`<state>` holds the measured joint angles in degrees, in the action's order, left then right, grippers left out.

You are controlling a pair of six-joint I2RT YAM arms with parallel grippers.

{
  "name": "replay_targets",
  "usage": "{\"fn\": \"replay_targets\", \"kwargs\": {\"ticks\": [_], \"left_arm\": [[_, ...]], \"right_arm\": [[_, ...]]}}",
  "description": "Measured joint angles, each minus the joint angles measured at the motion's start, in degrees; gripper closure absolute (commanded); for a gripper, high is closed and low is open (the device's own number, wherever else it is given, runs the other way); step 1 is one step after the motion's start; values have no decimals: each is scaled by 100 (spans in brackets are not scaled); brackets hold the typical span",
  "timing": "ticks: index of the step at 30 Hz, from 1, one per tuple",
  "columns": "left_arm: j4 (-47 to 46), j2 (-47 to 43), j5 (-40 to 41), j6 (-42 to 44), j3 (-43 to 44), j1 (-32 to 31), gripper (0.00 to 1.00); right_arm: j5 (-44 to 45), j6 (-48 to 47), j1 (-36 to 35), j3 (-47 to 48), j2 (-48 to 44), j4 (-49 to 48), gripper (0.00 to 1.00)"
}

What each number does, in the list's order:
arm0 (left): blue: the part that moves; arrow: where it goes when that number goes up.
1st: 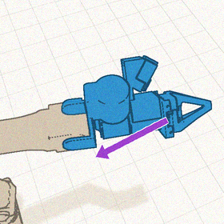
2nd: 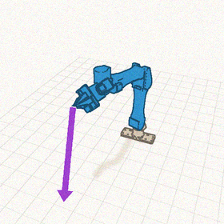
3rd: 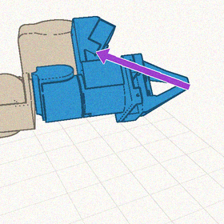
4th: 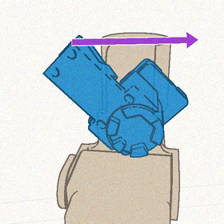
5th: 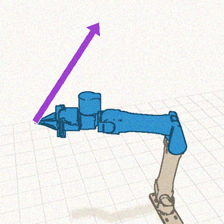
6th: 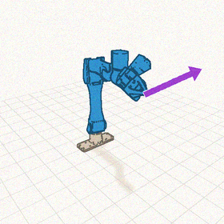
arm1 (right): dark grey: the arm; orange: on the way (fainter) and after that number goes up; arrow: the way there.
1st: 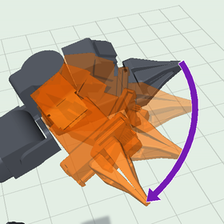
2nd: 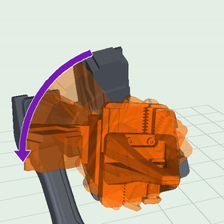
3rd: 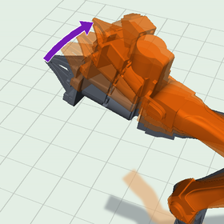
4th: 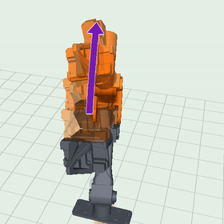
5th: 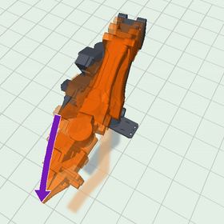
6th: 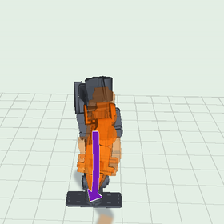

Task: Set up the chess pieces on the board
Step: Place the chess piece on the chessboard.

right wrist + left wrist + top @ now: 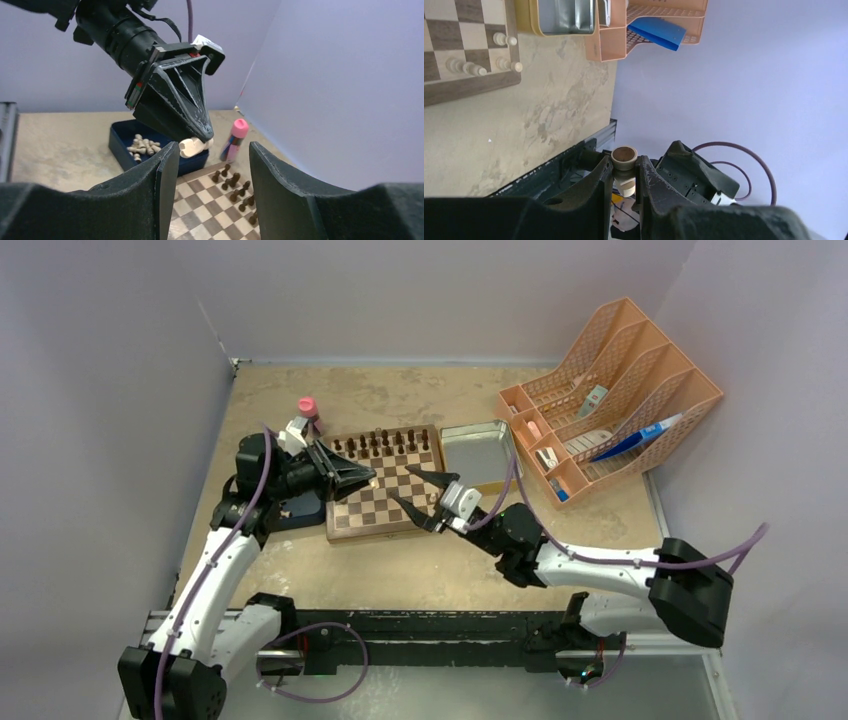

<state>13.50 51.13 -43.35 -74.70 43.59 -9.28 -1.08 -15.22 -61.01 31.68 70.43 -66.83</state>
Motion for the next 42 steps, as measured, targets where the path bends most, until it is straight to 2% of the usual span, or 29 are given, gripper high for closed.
{"fn": "replay_targets", "kwargs": {"ticks": [9, 17, 28, 31, 39, 42], "left_arm": [[90, 129, -267, -315, 20, 0, 100], [131, 96, -358, -387, 120, 0, 100], [205, 94, -442, -424, 120, 0, 100], [210, 94, -450, -426, 120, 0, 100], [247, 92, -490, -549, 120, 4, 100], [254, 74, -474, -590, 122, 7, 99]], "right_arm": [[664, -1598, -654, 177, 758, -262, 45], [1257, -2302, -968, 286, 1279, -640, 53], [1644, -2717, -1130, 413, 1580, -1185, 63], [1676, -2787, -1182, 485, 1659, -1285, 69], [1963, -3104, -1318, 599, 1947, -1541, 98], [2094, -3228, -1331, 601, 2017, -1692, 100]]}}
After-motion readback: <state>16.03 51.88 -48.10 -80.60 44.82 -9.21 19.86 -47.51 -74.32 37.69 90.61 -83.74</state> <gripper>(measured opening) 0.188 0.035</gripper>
